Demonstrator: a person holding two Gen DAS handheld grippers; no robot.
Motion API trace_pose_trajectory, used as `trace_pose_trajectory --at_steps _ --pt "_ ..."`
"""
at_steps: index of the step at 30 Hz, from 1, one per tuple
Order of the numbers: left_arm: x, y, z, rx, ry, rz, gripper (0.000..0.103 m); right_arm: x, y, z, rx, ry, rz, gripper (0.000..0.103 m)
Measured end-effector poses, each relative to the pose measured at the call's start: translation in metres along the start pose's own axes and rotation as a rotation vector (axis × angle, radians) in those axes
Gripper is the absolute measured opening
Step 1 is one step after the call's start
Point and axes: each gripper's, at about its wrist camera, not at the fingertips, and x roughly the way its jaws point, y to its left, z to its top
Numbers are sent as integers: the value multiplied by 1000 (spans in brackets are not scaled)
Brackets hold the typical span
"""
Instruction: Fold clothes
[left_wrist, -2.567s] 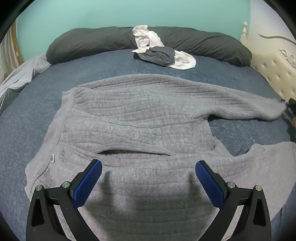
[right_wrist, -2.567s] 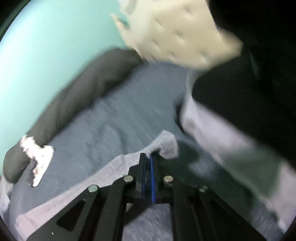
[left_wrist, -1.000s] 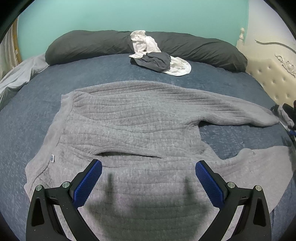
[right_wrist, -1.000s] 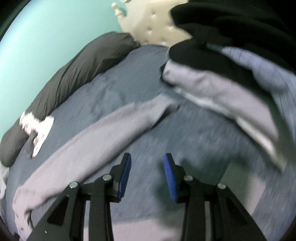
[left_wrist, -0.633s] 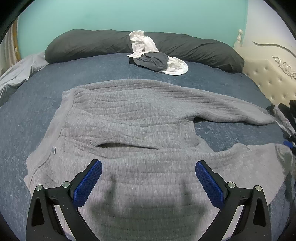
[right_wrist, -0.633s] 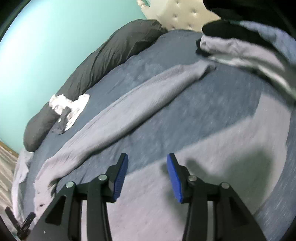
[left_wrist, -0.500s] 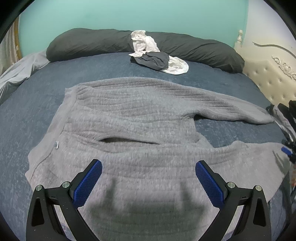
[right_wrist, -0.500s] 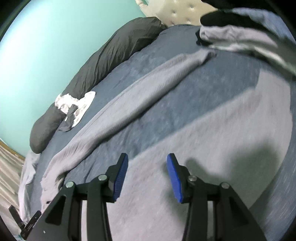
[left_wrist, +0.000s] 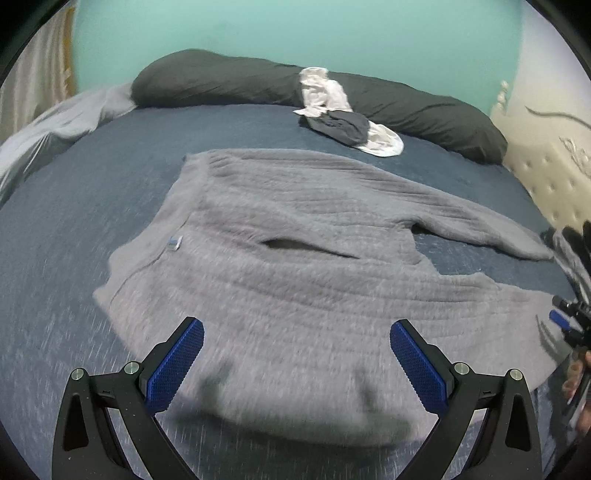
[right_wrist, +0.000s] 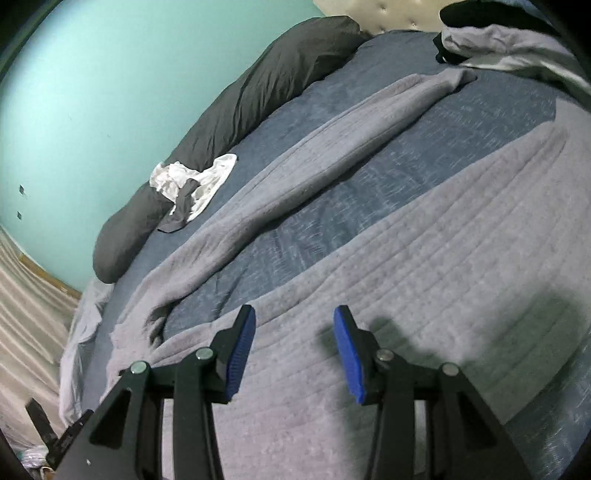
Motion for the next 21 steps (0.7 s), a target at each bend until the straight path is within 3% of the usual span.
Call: trace_pose_trajectory --at_steps 10,15,21 --pt "-53 20 -10 -63 13 75 103 -17 9 -1 -12 -31 24 45" --pt "-81 14 1 -62 8 73 103 -32 16 -3 -5 -32 1 45" --pt "-107 13 5 -104 8 39 103 -57 33 -7 -59 45 -14 45"
